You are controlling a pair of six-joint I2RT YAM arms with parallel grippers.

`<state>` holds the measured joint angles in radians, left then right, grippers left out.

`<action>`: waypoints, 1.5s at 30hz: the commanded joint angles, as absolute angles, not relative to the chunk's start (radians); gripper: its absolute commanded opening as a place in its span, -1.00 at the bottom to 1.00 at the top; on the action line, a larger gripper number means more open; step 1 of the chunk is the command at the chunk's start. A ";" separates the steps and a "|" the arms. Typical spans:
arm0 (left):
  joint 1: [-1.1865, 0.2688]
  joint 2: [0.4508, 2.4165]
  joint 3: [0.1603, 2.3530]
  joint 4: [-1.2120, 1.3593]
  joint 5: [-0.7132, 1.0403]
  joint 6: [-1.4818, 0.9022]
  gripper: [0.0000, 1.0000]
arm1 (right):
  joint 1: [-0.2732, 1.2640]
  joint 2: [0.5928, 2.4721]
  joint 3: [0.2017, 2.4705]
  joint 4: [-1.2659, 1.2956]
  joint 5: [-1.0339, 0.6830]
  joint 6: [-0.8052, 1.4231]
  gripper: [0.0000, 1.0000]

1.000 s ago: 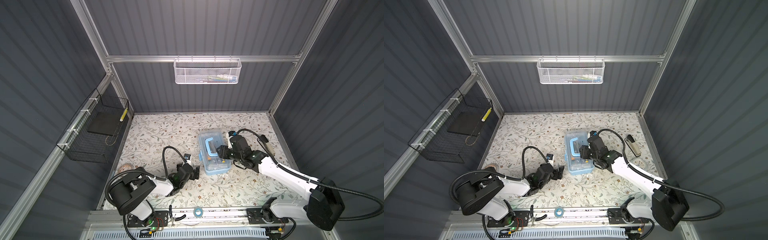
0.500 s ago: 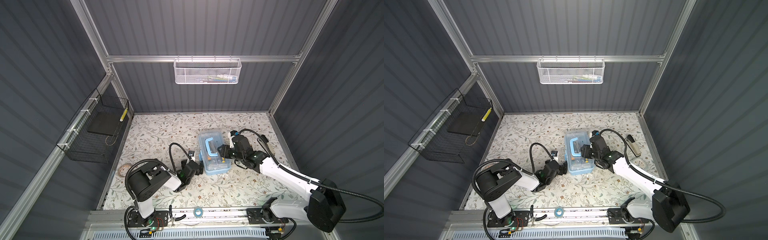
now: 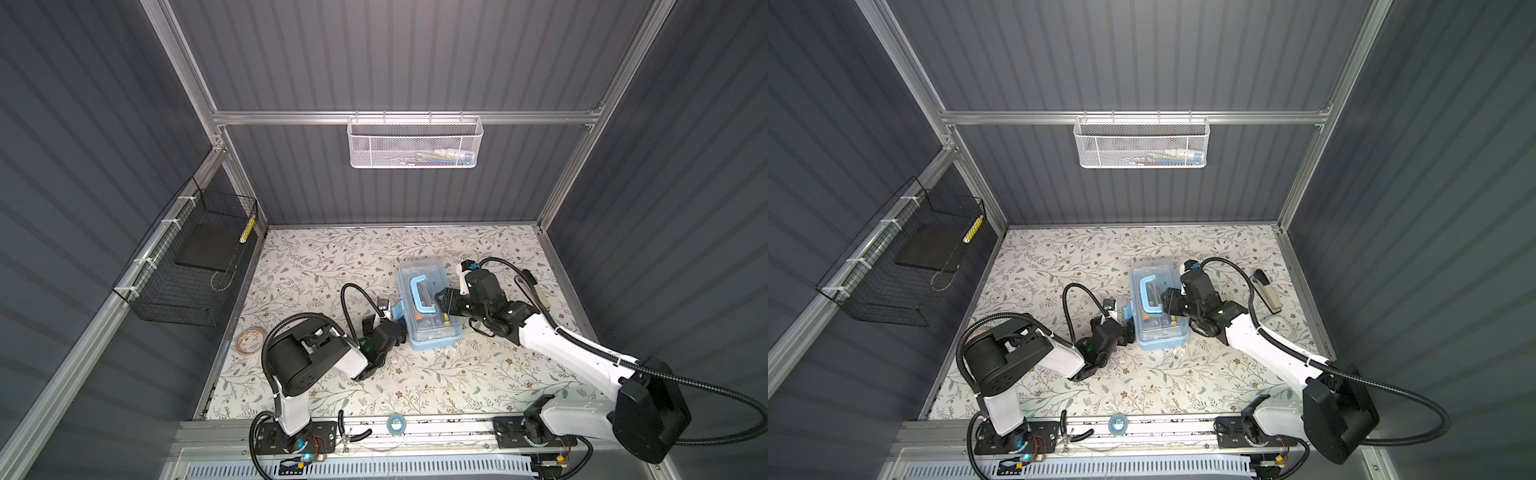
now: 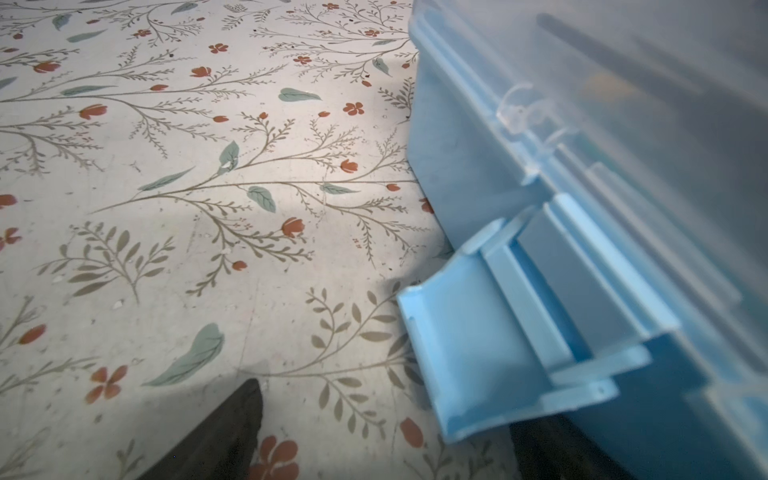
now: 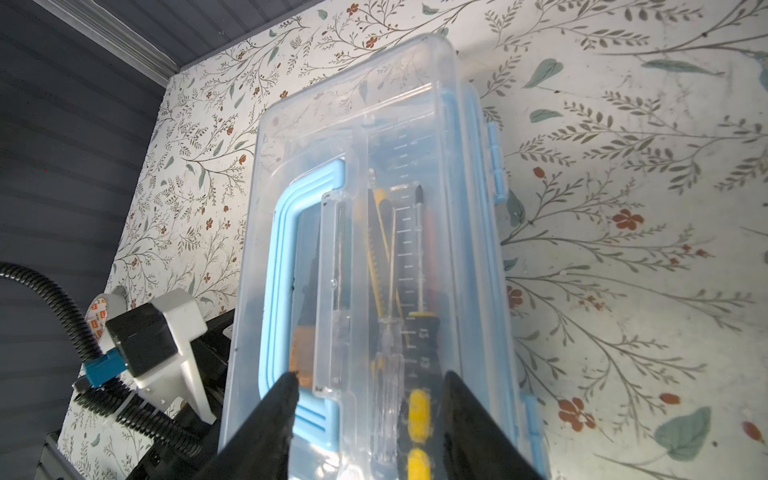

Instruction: Pack the tool kit

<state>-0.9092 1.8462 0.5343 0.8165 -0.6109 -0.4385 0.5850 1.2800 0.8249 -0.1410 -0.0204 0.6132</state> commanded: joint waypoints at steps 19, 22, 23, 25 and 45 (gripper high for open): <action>-0.841 1.842 0.553 0.831 -0.628 -0.407 0.86 | 0.577 1.354 0.844 -0.191 -0.076 0.606 0.14; -0.808 1.826 0.546 0.834 -0.601 -0.411 0.85 | 0.578 1.356 0.850 -0.192 -0.080 0.603 0.14; -0.800 1.819 0.547 0.834 -0.589 -0.410 0.86 | 0.578 1.357 0.851 -0.194 -0.081 0.603 0.14; -0.791 1.808 0.548 0.830 -0.577 -0.402 0.86 | 0.578 1.355 0.854 -0.197 -0.081 0.601 0.13; -0.785 1.634 0.577 0.650 -0.434 -0.437 0.72 | 0.578 1.352 0.846 -0.196 -0.100 0.604 0.14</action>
<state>-0.7837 1.6699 0.5537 0.7090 -0.4572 -0.4259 0.5804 1.3327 0.8551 -0.1116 -0.0837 0.6022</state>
